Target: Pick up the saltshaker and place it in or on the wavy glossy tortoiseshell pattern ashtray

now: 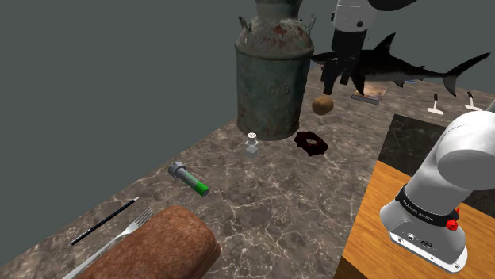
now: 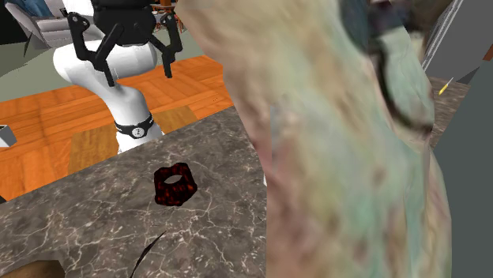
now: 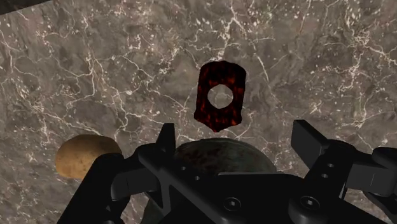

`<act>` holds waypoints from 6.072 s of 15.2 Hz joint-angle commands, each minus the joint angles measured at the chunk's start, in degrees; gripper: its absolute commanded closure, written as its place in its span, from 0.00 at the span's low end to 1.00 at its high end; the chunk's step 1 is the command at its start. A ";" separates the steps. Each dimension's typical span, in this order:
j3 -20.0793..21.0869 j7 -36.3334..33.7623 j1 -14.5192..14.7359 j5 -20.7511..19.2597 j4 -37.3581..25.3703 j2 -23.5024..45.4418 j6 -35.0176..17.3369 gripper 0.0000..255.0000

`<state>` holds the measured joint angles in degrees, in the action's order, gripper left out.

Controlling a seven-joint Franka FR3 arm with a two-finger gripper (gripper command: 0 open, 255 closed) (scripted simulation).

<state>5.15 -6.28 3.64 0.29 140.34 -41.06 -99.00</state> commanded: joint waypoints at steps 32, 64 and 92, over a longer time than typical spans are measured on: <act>17.85 -21.63 4.17 -12.50 -8.98 43.40 -36.63 0.00; 17.72 -16.56 4.26 -7.00 -15.00 35.97 -24.24 1.00; 0.59 7.93 0.32 -3.00 12.60 1.85 -20.27 1.00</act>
<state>5.78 1.62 3.98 -2.67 152.19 -39.20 -118.50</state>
